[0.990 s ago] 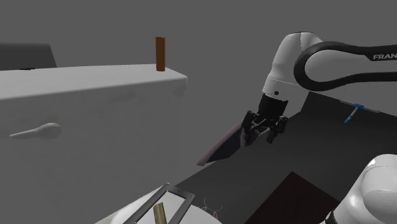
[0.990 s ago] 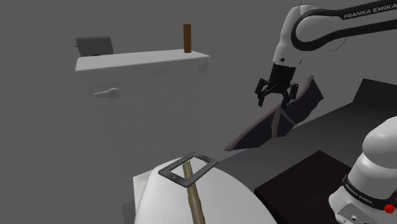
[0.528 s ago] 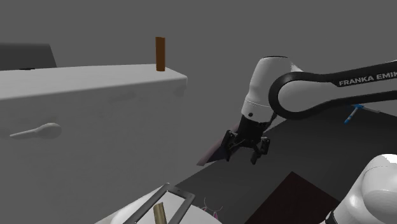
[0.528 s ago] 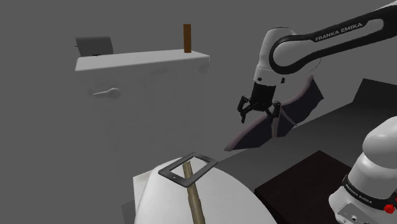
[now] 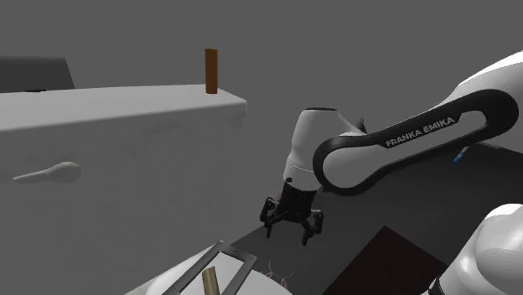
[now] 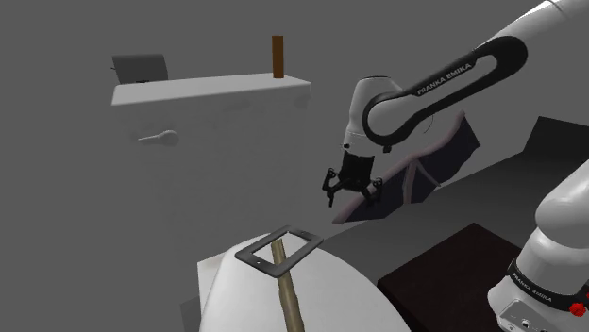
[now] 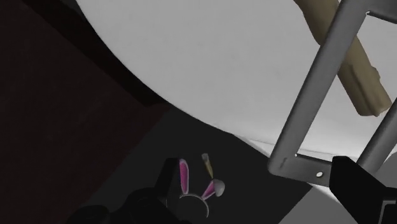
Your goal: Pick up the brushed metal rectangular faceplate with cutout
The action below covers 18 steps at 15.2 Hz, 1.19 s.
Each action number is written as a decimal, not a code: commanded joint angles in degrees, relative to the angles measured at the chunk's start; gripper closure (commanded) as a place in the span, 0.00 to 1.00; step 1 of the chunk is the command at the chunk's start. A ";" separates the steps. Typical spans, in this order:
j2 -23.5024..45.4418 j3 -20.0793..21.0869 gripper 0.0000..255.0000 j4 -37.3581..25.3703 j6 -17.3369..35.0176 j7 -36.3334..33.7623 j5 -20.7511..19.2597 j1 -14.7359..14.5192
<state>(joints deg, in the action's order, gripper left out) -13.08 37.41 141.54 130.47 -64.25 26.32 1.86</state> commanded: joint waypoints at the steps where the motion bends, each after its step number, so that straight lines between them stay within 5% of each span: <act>1: 5.19 2.35 0.00 -1.92 3.20 -5.28 -1.85 0.72; 6: 20.23 4.73 0.00 -7.79 10.75 -20.56 -11.88 0.10; 11: 33.99 -0.14 0.00 -15.76 15.02 -34.21 -21.27 -6.62; 18: 39.98 -3.36 0.00 -17.83 18.65 -37.01 -24.26 -9.95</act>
<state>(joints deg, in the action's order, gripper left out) 26.21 34.41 123.72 148.47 -101.11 2.44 -7.77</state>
